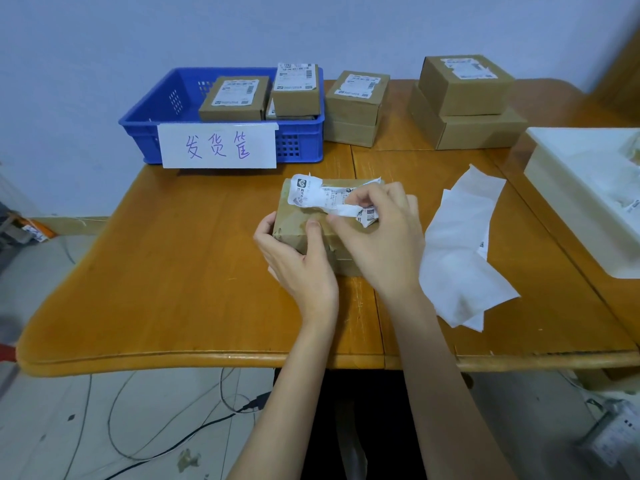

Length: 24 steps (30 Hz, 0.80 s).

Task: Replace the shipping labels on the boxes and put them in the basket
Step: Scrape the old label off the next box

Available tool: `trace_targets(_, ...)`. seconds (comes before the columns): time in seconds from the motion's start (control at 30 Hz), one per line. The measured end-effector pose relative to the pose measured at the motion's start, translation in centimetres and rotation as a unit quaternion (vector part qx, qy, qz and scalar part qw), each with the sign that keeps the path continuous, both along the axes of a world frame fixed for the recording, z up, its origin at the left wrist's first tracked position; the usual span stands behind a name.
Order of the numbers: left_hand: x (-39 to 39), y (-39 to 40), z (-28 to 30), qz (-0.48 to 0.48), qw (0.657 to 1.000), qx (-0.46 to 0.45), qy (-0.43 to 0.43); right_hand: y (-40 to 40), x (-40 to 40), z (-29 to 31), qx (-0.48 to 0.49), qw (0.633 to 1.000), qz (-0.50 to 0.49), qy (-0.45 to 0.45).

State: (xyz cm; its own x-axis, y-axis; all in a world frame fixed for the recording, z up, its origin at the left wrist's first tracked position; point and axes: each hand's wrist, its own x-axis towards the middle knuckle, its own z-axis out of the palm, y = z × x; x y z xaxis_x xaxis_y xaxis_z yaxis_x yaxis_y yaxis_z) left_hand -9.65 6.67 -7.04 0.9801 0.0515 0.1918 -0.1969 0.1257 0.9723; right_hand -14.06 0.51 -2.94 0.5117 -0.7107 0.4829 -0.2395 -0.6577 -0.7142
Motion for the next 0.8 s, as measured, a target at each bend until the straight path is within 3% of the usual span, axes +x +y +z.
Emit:
trace_targets(0.43, 0.2, 0.0, -0.4, -0.001, 1.0, 0.01, -0.013, 0.3, 1.3, -0.4, -0.115, 0.99, -0.083, 0.019)
trace_targets(0.63, -0.1, 0.0, 0.0, 0.008, 1.0, 0.027, -0.013, 0.4, 2.1, -0.6, -0.053, 0.992, -0.11, 0.016)
trace_targets(0.8, -0.3, 0.0, -0.2, 0.013, 1.0, 0.009, -0.014, 0.2, 1.4, -0.2, -0.034, 0.997, -0.065, 0.019)
